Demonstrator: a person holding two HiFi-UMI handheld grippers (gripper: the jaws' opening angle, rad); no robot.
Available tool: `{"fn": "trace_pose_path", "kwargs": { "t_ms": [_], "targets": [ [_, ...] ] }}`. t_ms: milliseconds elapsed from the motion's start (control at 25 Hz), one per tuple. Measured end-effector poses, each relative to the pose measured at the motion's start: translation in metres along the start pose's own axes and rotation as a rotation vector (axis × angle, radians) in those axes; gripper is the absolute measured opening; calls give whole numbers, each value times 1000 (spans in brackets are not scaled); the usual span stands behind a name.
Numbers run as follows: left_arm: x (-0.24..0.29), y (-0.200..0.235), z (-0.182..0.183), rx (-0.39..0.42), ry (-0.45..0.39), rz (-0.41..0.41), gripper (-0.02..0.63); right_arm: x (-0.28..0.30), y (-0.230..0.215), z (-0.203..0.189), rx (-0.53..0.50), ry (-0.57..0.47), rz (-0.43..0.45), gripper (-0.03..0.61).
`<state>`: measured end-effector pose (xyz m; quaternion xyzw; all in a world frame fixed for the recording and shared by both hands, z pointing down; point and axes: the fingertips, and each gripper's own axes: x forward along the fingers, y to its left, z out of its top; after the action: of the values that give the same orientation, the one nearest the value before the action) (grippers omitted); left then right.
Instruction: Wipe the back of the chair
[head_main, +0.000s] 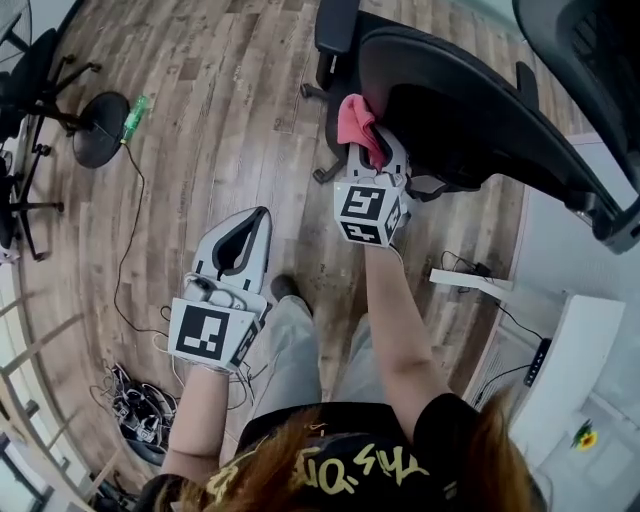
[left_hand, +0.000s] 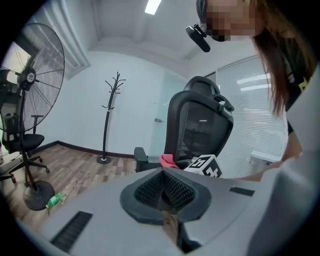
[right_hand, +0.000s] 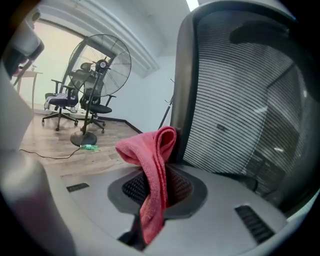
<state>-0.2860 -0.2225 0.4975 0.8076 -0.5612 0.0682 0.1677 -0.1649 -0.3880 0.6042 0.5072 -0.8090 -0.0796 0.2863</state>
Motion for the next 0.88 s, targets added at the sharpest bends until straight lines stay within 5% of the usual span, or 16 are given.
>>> {"fn": "trace_pose_path", "kwargs": {
  "t_ms": [880],
  "targets": [
    [-20,32,-69,-15,89,103,-6,69,40,-85,29,139,39,61]
  ]
}}
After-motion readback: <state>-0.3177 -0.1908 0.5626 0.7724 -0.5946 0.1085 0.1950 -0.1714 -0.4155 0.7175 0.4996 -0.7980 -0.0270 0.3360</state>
